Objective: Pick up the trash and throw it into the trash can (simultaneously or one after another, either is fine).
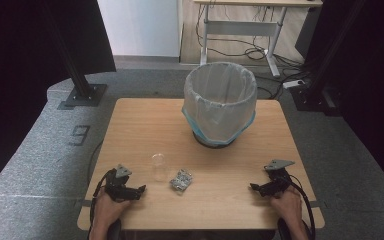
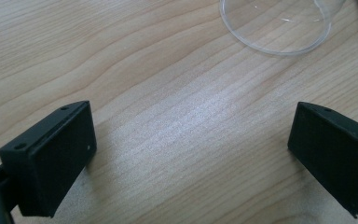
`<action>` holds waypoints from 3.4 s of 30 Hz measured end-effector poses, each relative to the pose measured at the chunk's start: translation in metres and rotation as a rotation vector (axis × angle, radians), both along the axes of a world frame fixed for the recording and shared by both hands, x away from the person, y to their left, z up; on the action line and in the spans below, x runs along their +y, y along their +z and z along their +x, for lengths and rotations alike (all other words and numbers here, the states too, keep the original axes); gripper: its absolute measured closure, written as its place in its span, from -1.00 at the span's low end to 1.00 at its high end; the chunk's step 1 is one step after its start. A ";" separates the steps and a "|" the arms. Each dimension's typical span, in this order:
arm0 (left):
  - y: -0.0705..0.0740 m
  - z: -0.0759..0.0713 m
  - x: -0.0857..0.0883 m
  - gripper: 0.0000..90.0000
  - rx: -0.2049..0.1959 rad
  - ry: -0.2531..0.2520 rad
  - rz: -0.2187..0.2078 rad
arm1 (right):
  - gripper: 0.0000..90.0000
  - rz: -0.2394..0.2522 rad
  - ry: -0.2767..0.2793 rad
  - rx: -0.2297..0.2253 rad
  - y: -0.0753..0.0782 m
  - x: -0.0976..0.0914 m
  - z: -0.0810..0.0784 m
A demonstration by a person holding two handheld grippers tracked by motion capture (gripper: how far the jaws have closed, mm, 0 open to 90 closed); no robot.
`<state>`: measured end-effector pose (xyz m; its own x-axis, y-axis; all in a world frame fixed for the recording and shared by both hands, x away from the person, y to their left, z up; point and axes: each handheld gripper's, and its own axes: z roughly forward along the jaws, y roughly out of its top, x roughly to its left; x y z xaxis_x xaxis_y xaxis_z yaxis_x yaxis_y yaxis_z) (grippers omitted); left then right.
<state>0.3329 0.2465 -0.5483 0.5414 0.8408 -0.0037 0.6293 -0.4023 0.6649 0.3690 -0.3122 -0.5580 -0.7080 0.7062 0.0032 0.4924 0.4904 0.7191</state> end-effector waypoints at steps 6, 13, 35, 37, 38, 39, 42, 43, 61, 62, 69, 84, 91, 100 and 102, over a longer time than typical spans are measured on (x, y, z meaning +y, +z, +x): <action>0.000 0.000 -0.002 -0.98 -0.001 0.014 -0.001 | -1.00 0.000 -0.045 -0.002 0.000 0.003 0.001; 0.000 0.000 -0.003 -1.00 0.006 0.014 0.003 | -1.00 0.001 -0.087 -0.003 0.000 0.006 -0.002; 0.007 0.003 -0.006 -0.99 0.002 -0.008 0.012 | -1.00 0.001 -0.109 -0.002 0.000 0.007 -0.005; 0.011 0.002 -0.008 -0.99 -0.008 -0.016 -0.003 | -1.00 0.001 -0.110 -0.002 0.000 0.007 -0.006; 0.011 0.002 -0.008 -0.99 -0.008 -0.016 -0.003 | -1.00 0.001 -0.110 -0.002 0.000 0.007 -0.006; 0.012 0.003 -0.009 -0.99 -0.011 -0.019 -0.005 | -1.00 0.001 -0.110 -0.002 0.000 0.007 -0.006; 0.015 0.005 -0.015 -1.00 -0.020 -0.033 -0.009 | -1.00 0.000 -0.110 -0.002 0.000 0.007 -0.006; 0.015 0.005 -0.015 -1.00 -0.020 -0.033 -0.009 | -1.00 0.000 -0.110 -0.002 0.000 0.007 -0.006; 0.020 0.024 -0.050 -1.00 -0.039 -0.111 -0.004 | -1.00 0.000 -0.111 -0.002 0.000 0.008 -0.006; 0.018 0.027 -0.053 -1.00 -0.037 -0.115 -0.008 | -1.00 0.000 -0.110 -0.002 0.000 0.008 -0.006; 0.019 0.035 -0.058 -1.00 -0.043 -0.121 -0.040 | -1.00 0.000 -0.110 -0.003 0.000 0.008 -0.007; 0.012 0.047 -0.075 -0.91 -0.041 -0.147 -0.031 | -1.00 -0.001 -0.107 -0.001 0.000 0.008 -0.007; 0.009 0.048 -0.075 -0.71 -0.039 -0.142 -0.022 | -1.00 -0.001 -0.107 -0.001 0.000 0.008 -0.007; 0.008 0.047 -0.075 -0.38 -0.033 -0.148 -0.021 | -1.00 -0.002 -0.106 -0.002 0.000 0.008 -0.007; 0.009 0.047 -0.074 -0.37 -0.036 -0.151 -0.027 | -1.00 -0.001 -0.106 -0.002 0.000 0.008 -0.007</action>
